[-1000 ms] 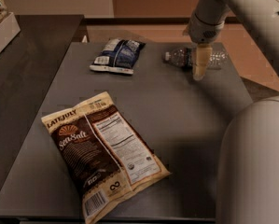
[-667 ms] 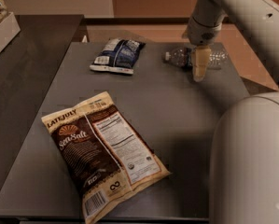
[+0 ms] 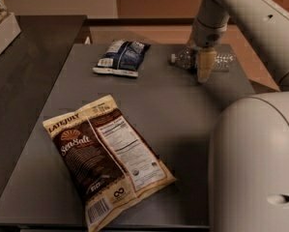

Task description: Place water bottle upright

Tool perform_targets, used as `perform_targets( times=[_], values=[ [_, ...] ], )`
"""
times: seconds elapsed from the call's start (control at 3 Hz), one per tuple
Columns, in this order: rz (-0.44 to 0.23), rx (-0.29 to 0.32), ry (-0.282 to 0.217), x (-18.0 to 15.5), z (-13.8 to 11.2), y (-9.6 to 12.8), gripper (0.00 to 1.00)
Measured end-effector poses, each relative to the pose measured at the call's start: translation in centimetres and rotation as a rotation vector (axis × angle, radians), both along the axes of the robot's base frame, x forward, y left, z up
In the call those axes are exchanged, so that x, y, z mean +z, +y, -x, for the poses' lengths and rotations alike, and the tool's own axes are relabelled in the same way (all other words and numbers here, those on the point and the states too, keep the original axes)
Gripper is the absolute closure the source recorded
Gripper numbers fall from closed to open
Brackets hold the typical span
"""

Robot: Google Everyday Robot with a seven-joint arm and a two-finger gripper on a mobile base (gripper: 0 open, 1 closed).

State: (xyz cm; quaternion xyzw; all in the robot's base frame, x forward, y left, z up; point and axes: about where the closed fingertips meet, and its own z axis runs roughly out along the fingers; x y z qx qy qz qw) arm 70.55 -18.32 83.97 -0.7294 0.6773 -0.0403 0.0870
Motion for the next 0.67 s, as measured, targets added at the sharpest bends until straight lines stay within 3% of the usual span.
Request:
perform_targets(
  times=[0.67],
  values=[
    [-0.002,0.015,0.007,0.10,-0.05,-0.01,0.64]
  ],
)
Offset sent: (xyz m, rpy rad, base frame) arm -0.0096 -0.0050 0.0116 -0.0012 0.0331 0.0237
